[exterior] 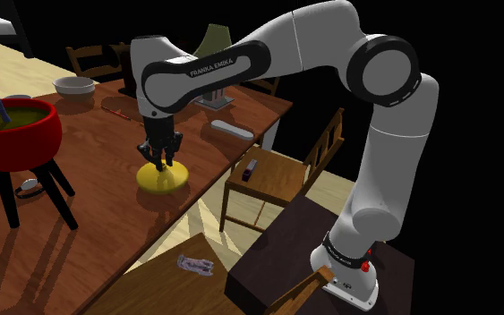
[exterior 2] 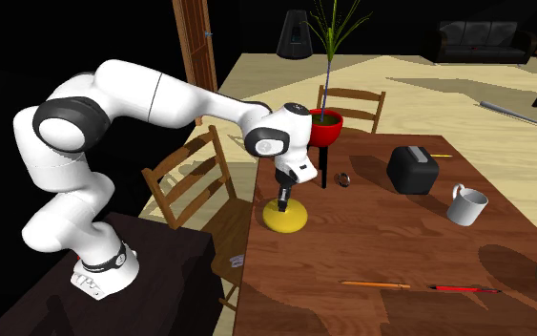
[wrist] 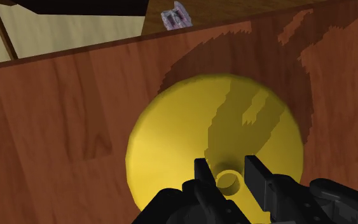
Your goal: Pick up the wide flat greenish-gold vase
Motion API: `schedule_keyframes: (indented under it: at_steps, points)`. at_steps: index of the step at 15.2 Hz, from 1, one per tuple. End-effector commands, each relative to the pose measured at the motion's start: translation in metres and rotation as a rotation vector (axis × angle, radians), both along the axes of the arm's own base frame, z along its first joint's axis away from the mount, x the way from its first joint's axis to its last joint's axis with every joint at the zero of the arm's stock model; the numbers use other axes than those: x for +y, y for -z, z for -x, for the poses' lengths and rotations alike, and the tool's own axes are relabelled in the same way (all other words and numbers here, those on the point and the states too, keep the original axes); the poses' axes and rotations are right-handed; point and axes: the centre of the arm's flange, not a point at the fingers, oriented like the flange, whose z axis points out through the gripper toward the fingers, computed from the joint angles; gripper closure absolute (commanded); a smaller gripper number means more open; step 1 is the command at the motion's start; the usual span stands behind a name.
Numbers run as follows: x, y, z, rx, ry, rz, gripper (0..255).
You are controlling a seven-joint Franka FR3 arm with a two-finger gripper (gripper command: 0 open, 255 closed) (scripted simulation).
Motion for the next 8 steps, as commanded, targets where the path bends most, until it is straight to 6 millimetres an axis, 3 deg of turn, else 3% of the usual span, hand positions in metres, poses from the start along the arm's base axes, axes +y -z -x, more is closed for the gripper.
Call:
schedule_keyframes:
  at_steps: [1,8]
  points:
    - [0.000,0.001,0.000,0.002,0.000,0.001,255]
    - [0.001,-0.031,0.001,0.002,0.000,0.001,255]
